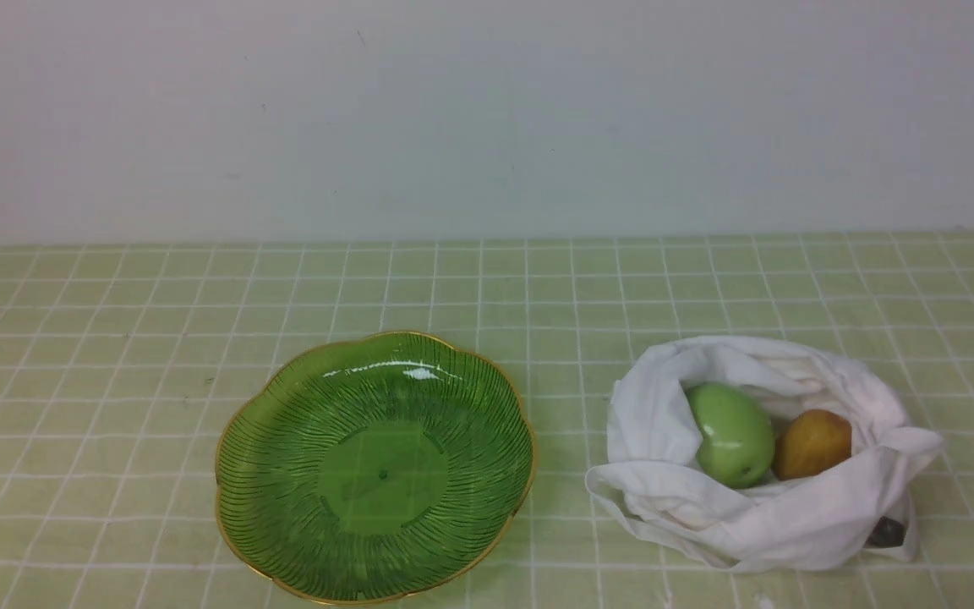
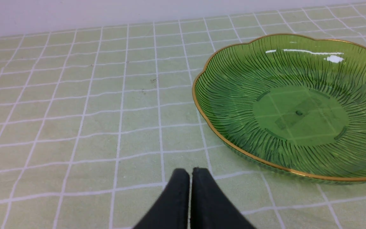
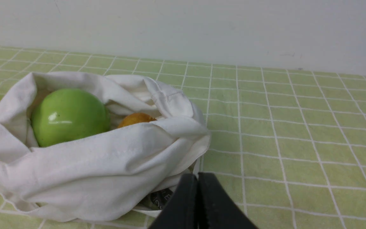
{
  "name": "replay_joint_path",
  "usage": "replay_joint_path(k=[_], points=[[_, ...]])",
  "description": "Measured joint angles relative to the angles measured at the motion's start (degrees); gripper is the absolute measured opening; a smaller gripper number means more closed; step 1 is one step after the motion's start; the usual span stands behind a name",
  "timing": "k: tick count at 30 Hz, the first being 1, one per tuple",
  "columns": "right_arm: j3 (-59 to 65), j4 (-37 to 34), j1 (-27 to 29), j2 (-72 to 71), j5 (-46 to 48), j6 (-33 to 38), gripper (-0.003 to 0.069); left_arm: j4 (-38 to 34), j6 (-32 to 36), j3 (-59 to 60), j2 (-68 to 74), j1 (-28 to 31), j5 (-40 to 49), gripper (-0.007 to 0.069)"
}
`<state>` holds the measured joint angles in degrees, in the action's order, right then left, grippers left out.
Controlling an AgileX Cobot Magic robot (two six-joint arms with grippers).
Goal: Take the fruit out of the bag on the green coffee tablecloth and place them on the plate.
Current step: 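Reach into the cloth bag and grasp a fruit inside it with the right gripper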
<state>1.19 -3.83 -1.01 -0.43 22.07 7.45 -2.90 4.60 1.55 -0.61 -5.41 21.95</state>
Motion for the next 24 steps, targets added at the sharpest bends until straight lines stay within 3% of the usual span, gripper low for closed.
replay_joint_path(k=[24], points=[[0.1,1.7,0.0,0.0,-0.8,0.6,-0.0010,0.0,0.0,0.0,0.0,0.0,0.0,-0.0008]])
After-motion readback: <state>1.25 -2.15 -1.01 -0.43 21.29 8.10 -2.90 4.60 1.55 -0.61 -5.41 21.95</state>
